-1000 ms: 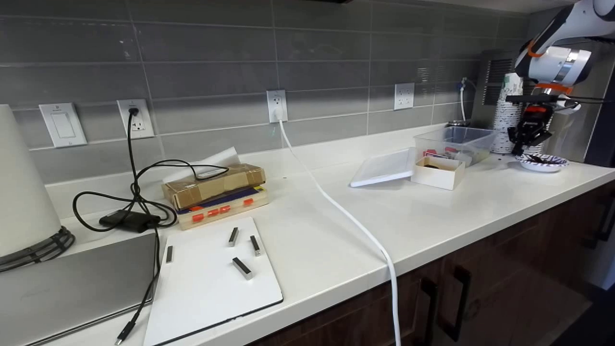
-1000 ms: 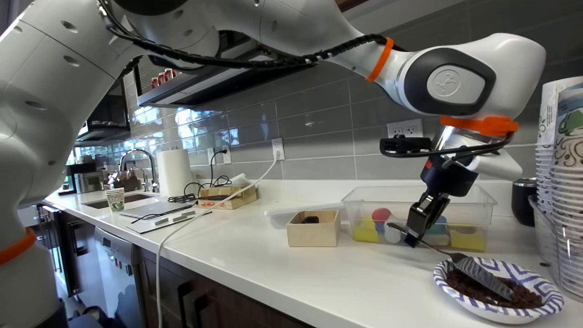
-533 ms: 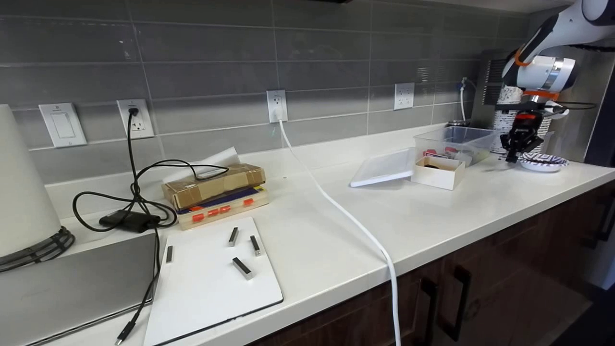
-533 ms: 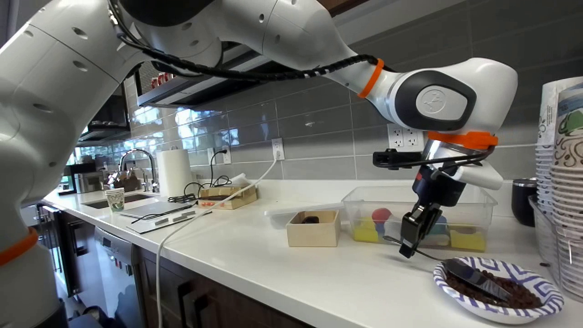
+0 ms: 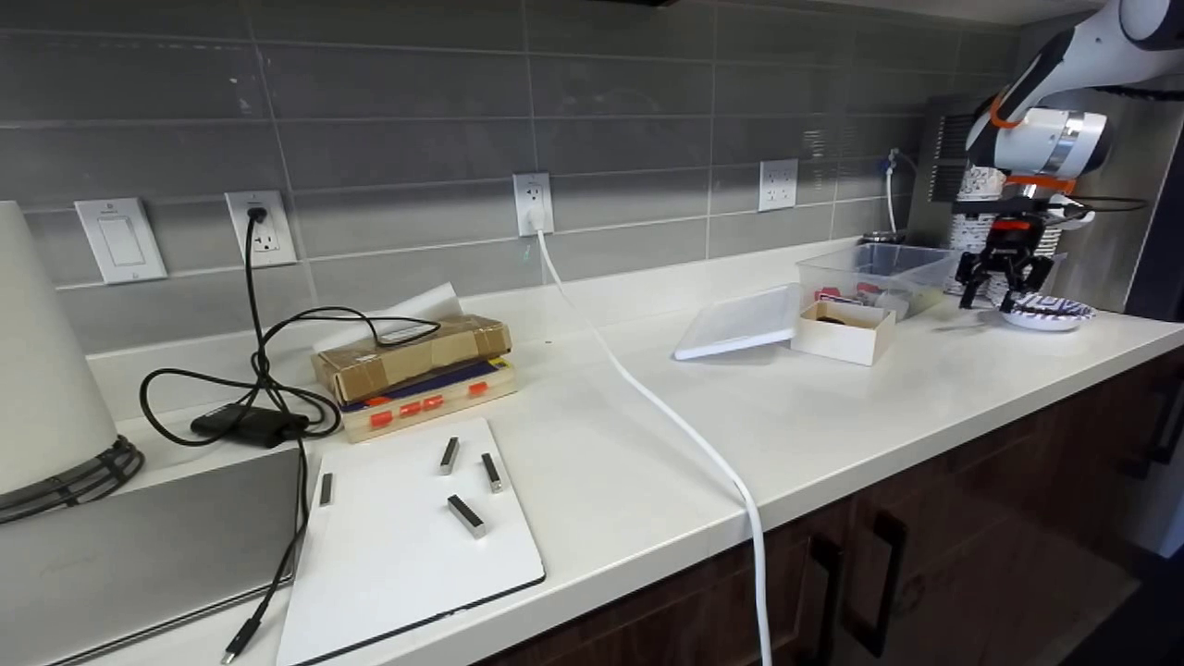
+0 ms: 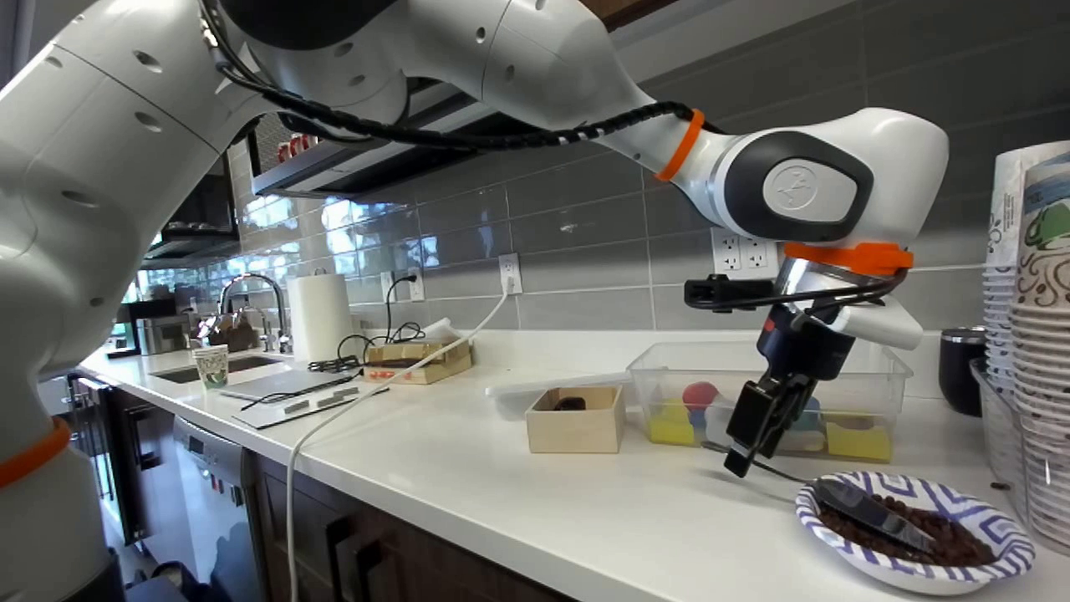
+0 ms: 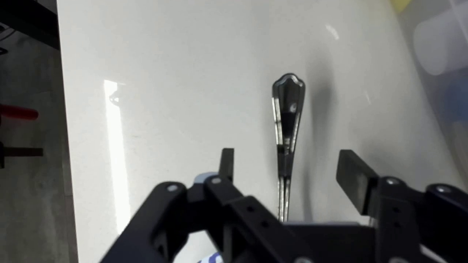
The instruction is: Use the silver spatula to stir the contents of the white plate on the right
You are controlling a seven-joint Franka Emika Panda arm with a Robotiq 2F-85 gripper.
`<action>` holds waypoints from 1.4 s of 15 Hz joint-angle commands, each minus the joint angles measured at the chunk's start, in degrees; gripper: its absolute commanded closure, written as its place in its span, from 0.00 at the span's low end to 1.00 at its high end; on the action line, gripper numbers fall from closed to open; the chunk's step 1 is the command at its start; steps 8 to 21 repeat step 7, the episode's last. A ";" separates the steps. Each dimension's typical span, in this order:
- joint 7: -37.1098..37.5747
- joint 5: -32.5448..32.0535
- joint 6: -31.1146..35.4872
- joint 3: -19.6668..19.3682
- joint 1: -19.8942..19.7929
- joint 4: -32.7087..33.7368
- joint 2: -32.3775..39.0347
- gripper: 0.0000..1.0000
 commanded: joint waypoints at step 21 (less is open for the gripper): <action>0.04 -0.01 -0.26 -0.07 -0.32 -0.53 -1.52 0.00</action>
